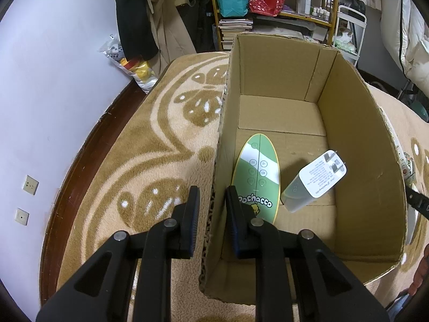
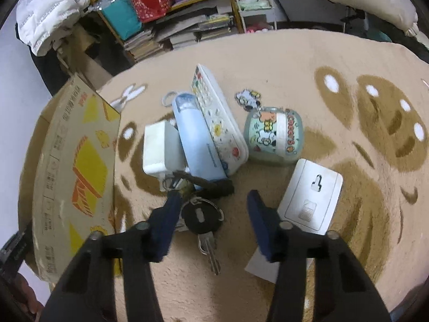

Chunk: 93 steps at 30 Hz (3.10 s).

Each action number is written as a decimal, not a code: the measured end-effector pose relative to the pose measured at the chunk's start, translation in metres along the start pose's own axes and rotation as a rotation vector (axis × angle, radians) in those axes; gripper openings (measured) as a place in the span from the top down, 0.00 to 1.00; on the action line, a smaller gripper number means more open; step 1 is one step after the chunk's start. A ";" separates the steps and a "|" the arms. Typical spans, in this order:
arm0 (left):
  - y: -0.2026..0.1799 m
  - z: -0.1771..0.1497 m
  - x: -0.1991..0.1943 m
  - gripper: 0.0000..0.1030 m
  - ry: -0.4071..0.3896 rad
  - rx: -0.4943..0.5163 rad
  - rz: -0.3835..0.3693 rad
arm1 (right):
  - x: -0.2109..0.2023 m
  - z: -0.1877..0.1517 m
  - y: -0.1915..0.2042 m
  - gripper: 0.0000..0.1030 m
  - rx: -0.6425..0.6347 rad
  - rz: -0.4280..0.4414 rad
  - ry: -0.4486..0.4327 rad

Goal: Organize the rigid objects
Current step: 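Move the right gripper to the black key fob and grasp it, then carry the keys over the box and open the right gripper inside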

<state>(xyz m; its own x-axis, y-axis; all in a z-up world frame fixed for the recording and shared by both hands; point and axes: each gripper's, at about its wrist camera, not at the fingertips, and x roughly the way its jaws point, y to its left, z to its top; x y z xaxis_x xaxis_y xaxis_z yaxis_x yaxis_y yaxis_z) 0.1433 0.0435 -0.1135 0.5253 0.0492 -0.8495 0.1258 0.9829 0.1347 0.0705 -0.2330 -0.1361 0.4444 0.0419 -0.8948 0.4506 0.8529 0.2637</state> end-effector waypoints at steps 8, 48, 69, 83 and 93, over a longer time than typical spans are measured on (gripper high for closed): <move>0.000 0.000 0.000 0.81 0.000 0.000 0.000 | 0.016 -0.009 0.003 0.50 -0.026 0.022 0.042; 0.000 0.000 0.000 0.81 0.000 -0.001 0.001 | -0.110 0.018 0.099 0.67 -0.240 0.176 -0.371; 0.005 -0.002 0.000 0.81 0.005 -0.013 -0.012 | -0.126 -0.020 0.180 0.67 -0.459 0.308 -0.427; 0.010 -0.002 0.000 0.80 0.009 -0.023 -0.026 | -0.093 -0.022 0.176 0.65 -0.438 0.235 -0.342; 0.006 -0.003 0.000 0.80 0.010 -0.015 -0.018 | -0.095 0.000 0.143 0.10 -0.347 0.172 -0.369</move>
<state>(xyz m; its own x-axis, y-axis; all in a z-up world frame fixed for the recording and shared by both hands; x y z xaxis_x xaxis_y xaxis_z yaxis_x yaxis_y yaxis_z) 0.1416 0.0498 -0.1143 0.5146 0.0329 -0.8568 0.1226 0.9862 0.1116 0.0927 -0.1145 -0.0139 0.7603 0.0633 -0.6465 0.0925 0.9745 0.2043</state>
